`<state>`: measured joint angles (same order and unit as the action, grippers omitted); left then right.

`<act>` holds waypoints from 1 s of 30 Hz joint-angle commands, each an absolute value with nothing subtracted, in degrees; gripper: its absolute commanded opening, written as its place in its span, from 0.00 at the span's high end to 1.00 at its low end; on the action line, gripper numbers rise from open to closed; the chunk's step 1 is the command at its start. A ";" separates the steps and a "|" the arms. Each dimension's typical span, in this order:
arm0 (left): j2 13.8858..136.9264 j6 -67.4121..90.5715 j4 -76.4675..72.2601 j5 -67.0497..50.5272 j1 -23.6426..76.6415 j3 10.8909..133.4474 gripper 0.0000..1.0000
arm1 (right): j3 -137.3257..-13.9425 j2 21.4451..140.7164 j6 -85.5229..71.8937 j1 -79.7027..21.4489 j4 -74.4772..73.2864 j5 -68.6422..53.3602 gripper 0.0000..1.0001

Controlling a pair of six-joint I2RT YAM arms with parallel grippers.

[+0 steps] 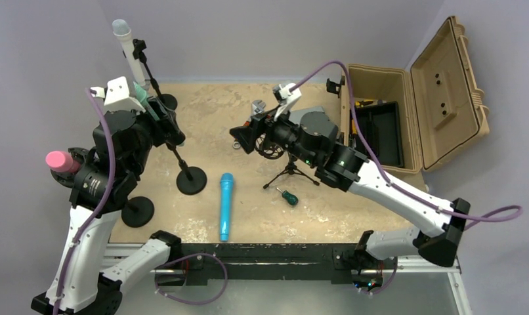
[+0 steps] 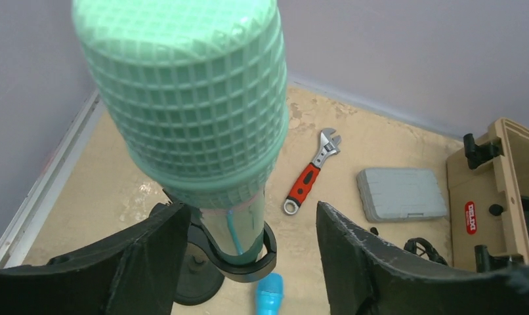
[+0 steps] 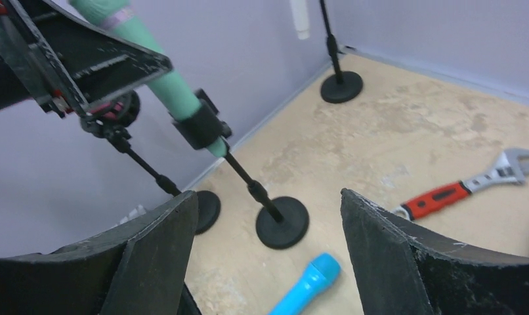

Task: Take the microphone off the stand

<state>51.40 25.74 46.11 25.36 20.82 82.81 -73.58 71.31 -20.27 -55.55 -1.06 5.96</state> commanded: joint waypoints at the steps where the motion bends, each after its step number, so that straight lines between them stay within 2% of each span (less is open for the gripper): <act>1: 49.16 23.72 47.19 22.14 21.01 85.61 0.25 | -82.39 76.83 -17.88 -58.81 4.31 4.20 0.21; 4: 48.21 22.96 50.35 22.42 20.99 87.88 0.08 | -87.83 82.63 -18.53 -60.75 4.82 6.33 0.21; 6: 47.08 22.58 52.49 23.66 21.01 89.16 0.00 | -91.93 86.19 -18.83 -62.34 4.69 8.83 0.23; 12: 40.58 21.53 57.30 32.18 21.01 92.59 0.00 | -103.50 96.67 -18.74 -68.52 3.25 23.20 0.24; 16: 36.34 20.47 57.98 36.58 21.00 93.56 0.00 | -110.54 102.91 -15.34 -71.83 2.79 28.53 0.24; 24: 32.39 16.91 58.15 39.99 20.99 92.88 0.01 | -130.80 118.40 -6.13 -74.27 -4.92 37.51 0.24; 30: 30.77 16.18 59.31 39.40 21.01 89.22 0.02 | -136.40 124.76 4.03 -75.23 -2.45 43.81 0.28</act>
